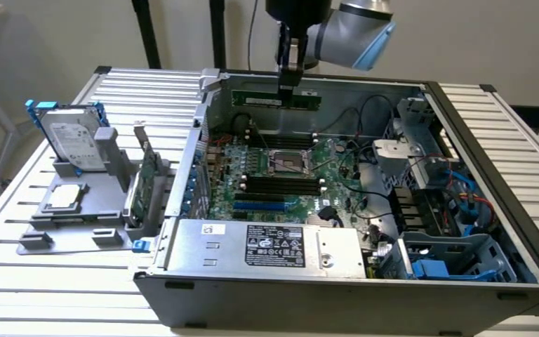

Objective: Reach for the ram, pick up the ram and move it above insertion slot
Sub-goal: 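Pick up the ram and move it above insertion slot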

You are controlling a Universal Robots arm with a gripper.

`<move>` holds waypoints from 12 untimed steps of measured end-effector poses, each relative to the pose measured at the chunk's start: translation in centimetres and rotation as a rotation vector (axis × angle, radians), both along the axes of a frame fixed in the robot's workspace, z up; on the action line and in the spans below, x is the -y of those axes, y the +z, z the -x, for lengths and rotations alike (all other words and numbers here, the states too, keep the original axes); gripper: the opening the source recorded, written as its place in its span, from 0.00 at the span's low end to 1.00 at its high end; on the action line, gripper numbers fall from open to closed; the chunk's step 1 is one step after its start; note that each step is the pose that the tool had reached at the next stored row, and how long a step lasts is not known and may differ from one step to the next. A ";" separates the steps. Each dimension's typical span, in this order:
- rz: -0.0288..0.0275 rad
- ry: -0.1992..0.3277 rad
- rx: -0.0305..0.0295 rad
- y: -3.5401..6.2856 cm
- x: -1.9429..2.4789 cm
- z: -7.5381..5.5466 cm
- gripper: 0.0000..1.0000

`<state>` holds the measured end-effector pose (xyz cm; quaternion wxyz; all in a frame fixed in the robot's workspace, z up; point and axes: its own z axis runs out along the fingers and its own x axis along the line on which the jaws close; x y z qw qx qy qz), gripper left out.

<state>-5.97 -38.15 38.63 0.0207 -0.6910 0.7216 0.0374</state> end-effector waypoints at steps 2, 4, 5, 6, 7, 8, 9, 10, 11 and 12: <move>0.0001 0.000 0.0000 -0.06 -0.35 -0.4 0.12; 0.0000 0.000 0.0001 -0.13 -0.61 -0.9 0.12; 0.0000 0.000 0.0001 -0.16 -0.73 -1.1 0.12; 0.0001 0.000 0.0000 -0.17 -0.85 -1.3 0.12; 0.0000 0.000 0.0001 -0.18 -0.98 -1.6 0.12; 0.0001 0.000 0.0000 -0.18 -1.06 -1.8 0.12; 0.0002 0.000 -0.0001 -0.18 -1.06 -2.0 0.12; 0.0001 0.000 -0.0003 -0.18 -1.06 -2.1 0.12; 0.0001 0.000 -0.0005 -0.18 -1.06 -2.2 0.12; 0.0000 0.000 -0.0006 -0.19 -1.06 -2.3 0.12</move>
